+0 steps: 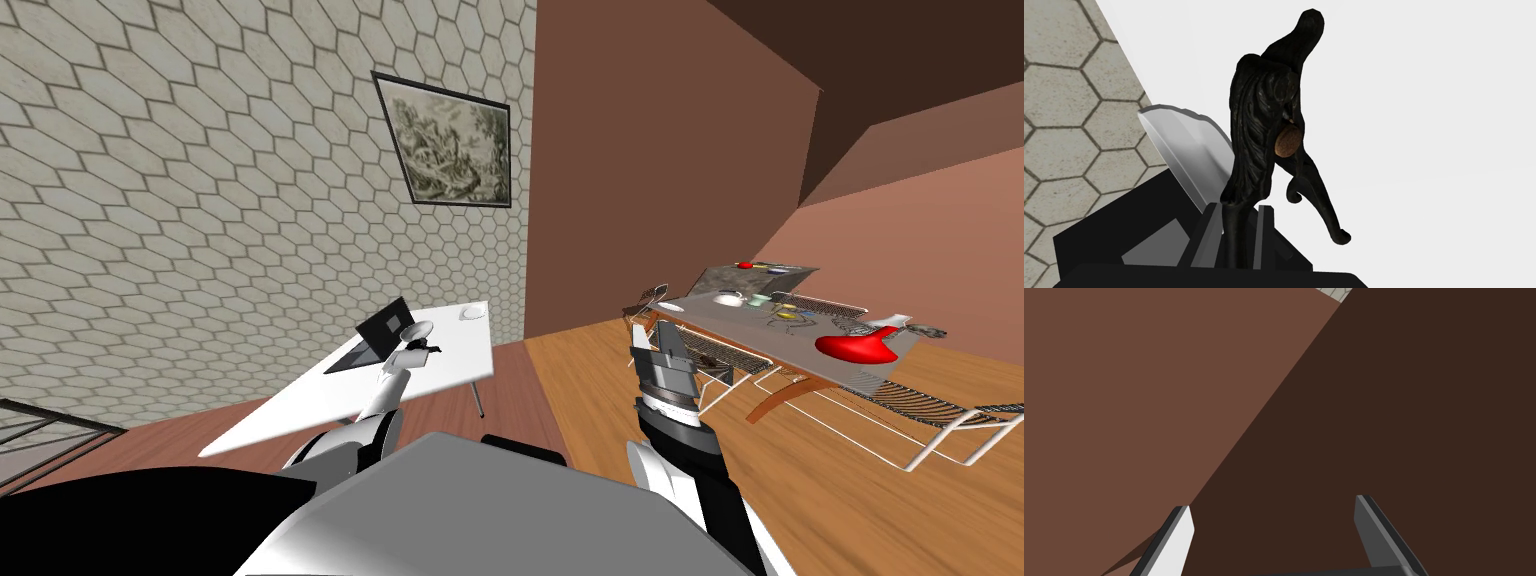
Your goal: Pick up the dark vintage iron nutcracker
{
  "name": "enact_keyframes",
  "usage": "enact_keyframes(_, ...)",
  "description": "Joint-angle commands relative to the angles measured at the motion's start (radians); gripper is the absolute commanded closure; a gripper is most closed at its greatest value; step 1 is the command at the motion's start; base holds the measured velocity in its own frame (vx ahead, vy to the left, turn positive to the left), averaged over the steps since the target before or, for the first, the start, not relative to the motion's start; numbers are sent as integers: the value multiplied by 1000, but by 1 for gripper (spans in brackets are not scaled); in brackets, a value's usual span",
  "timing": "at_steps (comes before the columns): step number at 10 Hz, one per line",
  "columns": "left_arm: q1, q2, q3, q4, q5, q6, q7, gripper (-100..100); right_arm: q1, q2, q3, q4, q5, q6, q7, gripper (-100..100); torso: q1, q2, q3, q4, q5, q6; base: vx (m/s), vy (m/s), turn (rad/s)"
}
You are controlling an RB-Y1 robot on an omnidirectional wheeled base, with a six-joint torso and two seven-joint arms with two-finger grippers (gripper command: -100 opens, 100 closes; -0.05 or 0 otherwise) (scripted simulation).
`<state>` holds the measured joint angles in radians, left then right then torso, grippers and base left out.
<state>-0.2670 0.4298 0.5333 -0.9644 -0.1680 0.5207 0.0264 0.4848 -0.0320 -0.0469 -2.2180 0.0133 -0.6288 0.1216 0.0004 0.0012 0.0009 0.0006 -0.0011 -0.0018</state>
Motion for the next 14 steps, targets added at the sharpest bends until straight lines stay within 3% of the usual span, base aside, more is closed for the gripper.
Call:
enact_keyframes(1, 0, 0, 0, 0, 0, 0, 0, 100, 0, 0, 0, 0, 0, 0, 0, 0, 0, 0, 0, 0, 0, 0, 0, 0, 0)
enact_keyframes(3, 0, 1, 0, -1, 0, 0, 0, 100, 0, 0, 0, 0, 0, 0, 0, 0, 0, 0, 0, 0, 1, 0, 0, 0, 0)
enact_keyframes(4, 0, 1, 0, -1, 0, 0, 0, 0, 0, 0, 0, 0, 0, 0, 0, 0, 0, 0, 0, 0, 1, 0, 0, 0, 0)
enact_keyframes(5, 26, -3, -15, -49, 28, 16, -19, 100, 0, 0, 0, 0, 0, 0, 0, 0, 0, 0, 0, 0, 1, 0, 60, -22, 239)
enact_keyframes(13, 144, -21, -97, -267, 172, 88, -113, 100, 0, 0, 0, 0, 0, 0, 0, 0, -3, -4, -2, -1, 0, 0, 71, -41, 141)
enact_keyframes(14, 132, -17, -90, -242, 162, 78, -105, 100, 0, 0, 0, 0, 0, 0, 0, 0, -4, -4, -2, -1, 0, 0, 29, -23, 27)
